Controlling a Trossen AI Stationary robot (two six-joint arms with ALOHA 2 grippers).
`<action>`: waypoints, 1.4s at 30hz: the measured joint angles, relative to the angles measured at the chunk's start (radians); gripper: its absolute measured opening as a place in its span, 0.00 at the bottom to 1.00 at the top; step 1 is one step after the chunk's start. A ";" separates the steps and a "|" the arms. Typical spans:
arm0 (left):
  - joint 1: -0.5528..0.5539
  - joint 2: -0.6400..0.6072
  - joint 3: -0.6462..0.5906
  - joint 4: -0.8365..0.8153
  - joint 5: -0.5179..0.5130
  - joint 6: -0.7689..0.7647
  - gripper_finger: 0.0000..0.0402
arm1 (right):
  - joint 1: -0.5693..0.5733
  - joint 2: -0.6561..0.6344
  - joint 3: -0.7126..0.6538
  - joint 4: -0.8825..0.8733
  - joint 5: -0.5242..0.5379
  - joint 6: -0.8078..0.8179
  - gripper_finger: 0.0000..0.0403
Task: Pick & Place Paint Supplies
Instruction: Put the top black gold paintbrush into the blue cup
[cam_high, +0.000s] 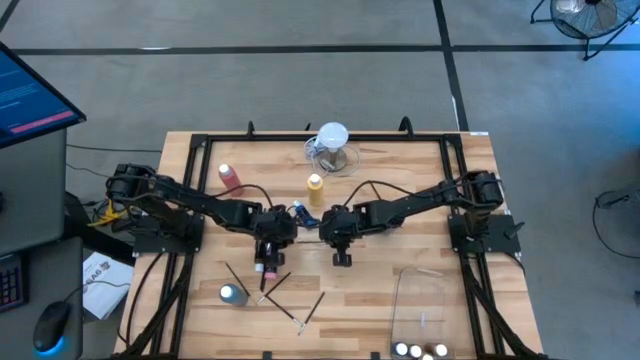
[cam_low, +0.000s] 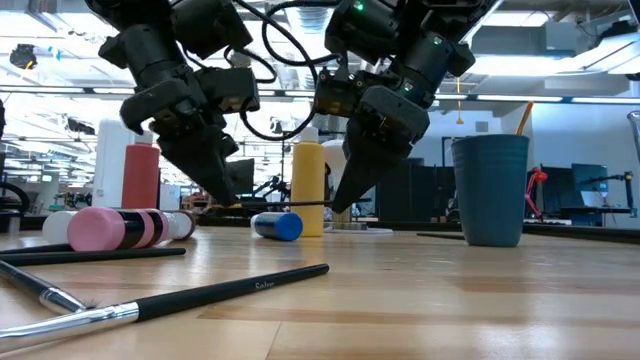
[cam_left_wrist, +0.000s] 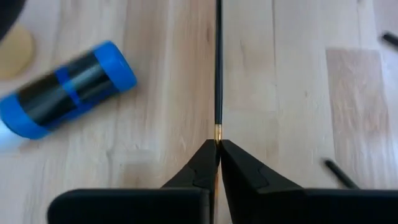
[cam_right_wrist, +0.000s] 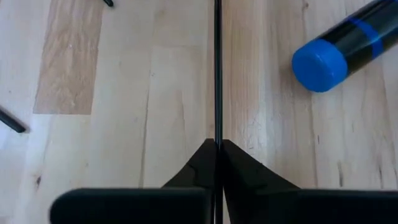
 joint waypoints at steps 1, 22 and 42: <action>-0.003 -0.003 0.000 0.022 -0.006 0.000 0.04 | 0.000 -0.004 0.000 -0.002 0.000 0.009 0.01; -0.100 -0.440 0.001 0.372 -0.128 0.131 0.08 | 0.071 -0.131 0.002 -0.002 0.139 0.043 0.00; -0.181 -0.558 0.001 0.475 -0.231 0.281 0.08 | 0.292 -0.698 -0.481 0.806 0.253 -0.149 0.00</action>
